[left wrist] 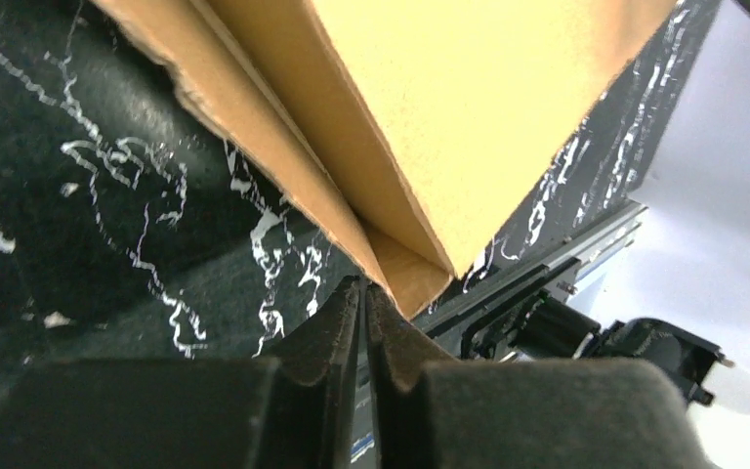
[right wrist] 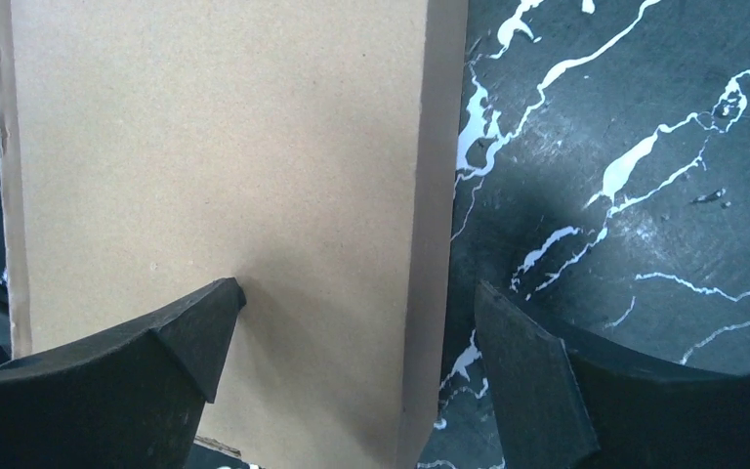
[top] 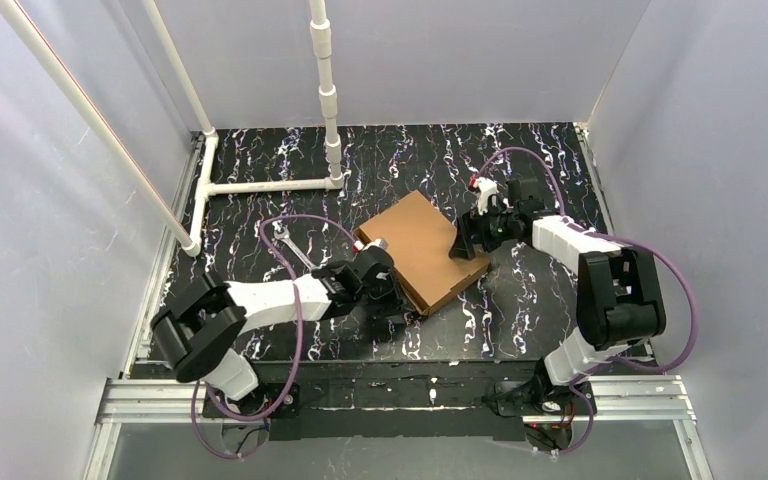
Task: Fold the paper box
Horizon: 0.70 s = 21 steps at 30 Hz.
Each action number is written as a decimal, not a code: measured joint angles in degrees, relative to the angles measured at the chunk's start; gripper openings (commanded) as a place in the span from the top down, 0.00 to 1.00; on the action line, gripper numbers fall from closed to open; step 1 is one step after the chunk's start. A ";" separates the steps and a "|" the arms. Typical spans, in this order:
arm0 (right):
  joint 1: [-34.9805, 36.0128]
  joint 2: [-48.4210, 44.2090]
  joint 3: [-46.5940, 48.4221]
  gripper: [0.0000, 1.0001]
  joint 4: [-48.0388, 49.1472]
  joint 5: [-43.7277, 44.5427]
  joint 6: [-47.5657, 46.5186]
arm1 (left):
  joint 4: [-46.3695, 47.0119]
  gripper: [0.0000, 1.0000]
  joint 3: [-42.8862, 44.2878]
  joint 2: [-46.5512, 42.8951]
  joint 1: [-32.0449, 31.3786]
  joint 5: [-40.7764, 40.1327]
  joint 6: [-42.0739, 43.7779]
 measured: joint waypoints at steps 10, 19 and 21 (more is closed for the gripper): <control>0.02 -11.47 0.24 0.02 -7.67 7.52 -10.95 | -0.72 0.41 -15.61 -27.06 3.78 -4.09 10.21; 0.02 -16.35 2.40 0.50 -10.64 10.67 -15.17 | -1.90 1.00 -19.52 -39.65 17.68 -0.46 13.20; 0.02 -16.35 1.25 0.65 -9.11 13.44 -13.40 | -0.72 1.00 -20.28 -35.43 16.90 2.19 11.69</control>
